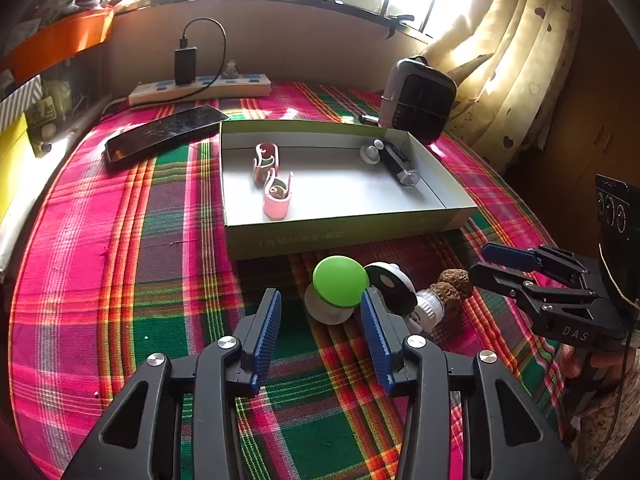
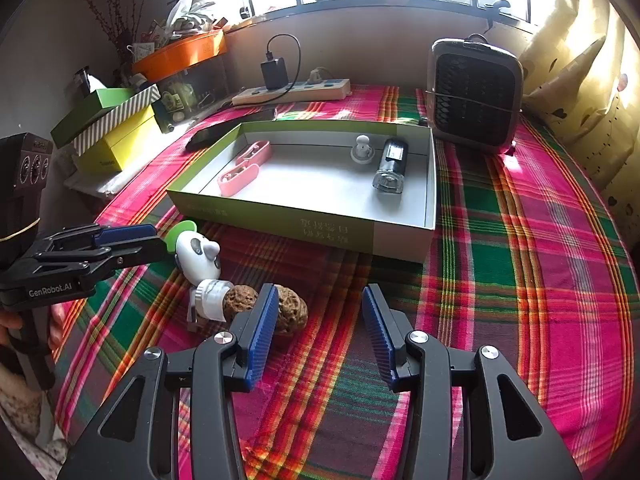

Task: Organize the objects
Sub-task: 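Move the left tool to the green-capped piece while the right tool approaches a walnut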

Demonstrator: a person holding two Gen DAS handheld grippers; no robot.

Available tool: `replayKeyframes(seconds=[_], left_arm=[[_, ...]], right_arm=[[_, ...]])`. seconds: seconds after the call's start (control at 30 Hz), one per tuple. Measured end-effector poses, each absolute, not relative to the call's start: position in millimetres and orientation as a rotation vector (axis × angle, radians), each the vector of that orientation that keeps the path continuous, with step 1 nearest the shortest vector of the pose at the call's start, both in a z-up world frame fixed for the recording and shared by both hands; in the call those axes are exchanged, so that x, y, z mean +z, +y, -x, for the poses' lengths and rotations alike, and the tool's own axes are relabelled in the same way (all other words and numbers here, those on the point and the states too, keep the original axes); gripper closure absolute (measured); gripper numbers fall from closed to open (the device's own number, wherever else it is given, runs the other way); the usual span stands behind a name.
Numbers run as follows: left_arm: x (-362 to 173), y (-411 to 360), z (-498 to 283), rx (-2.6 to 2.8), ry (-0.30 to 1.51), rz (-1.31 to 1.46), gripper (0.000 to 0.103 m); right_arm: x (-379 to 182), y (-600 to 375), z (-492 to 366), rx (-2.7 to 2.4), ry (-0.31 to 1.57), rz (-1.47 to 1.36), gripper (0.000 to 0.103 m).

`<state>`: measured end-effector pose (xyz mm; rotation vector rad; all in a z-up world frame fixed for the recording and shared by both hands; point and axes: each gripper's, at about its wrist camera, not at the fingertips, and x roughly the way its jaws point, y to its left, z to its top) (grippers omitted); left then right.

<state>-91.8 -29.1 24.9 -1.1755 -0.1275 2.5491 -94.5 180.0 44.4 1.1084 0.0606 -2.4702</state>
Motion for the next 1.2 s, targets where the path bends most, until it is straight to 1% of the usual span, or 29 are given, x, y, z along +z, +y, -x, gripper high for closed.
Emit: replayKeyframes(seconds=[0.5,0.63,0.7,1.2], left_arm=[[21.7,-16.2,107.9,2.531,-0.086,1.18,0.061],[23.2,-13.7,113.9,2.54,-0.079,1.18,0.061],[23.7,-11.7,114.7,2.549,-0.056,1.172,0.061],[22.0,-17.4,115.1,2.561,-0.081,1.179,0.061]], right_arm=[[39.0,171.7,96.3,-2.454,0.094,-1.122,0.057],[38.2,169.9,96.4,-2.458,0.105,-1.123,0.054],[38.0,168.6,96.2,-2.457,0.111,-1.121,0.054],[39.3,173.5,95.8,-2.475,0.102,-1.122,0.054]])
